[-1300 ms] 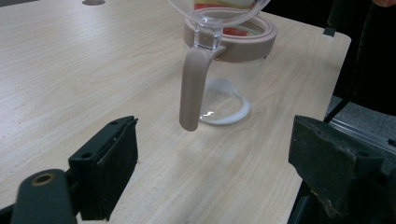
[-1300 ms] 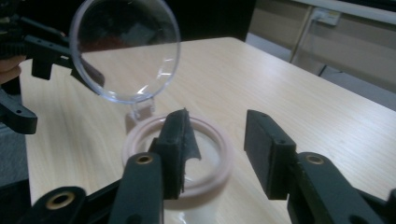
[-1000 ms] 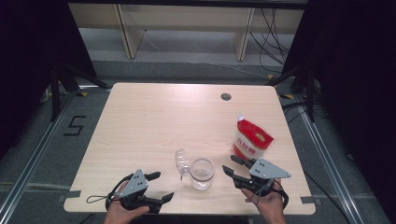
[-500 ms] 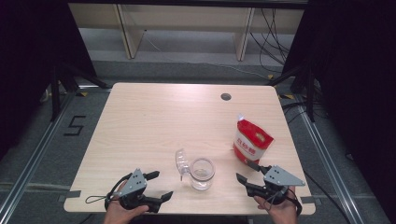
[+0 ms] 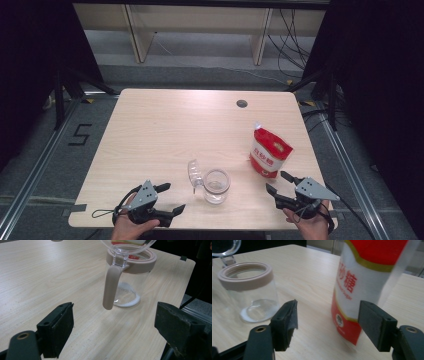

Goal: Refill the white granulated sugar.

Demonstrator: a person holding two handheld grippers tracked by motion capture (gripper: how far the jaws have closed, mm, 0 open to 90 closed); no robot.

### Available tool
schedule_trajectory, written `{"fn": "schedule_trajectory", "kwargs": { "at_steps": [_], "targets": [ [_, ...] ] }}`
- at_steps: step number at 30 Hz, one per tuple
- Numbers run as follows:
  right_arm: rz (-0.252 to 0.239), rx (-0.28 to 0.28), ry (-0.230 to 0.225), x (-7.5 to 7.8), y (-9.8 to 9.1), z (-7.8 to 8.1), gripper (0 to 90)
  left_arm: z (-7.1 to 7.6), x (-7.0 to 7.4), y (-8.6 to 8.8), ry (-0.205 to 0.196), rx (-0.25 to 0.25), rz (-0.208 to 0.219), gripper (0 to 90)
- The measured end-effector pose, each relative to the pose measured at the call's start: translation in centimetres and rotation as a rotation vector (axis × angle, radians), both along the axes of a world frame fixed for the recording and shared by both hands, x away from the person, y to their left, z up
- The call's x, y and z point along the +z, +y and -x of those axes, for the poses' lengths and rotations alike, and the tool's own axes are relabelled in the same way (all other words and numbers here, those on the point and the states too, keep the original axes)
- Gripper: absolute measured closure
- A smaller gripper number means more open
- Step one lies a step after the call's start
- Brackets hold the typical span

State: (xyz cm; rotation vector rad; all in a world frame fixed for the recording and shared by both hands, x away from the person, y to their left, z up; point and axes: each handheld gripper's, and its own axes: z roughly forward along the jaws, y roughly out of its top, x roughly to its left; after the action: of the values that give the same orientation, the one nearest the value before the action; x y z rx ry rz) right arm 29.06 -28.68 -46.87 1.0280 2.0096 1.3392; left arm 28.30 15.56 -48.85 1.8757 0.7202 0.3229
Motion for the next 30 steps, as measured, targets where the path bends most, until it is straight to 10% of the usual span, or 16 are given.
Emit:
{"fn": "schedule_trajectory", "kwargs": {
  "at_steps": [30],
  "targets": [
    [0.019,-0.044,-0.069,-1.4,-0.6,-5.0,25.7,0.2,-0.3,0.1,0.001,0.008,-0.027,15.4]
  ]
}}
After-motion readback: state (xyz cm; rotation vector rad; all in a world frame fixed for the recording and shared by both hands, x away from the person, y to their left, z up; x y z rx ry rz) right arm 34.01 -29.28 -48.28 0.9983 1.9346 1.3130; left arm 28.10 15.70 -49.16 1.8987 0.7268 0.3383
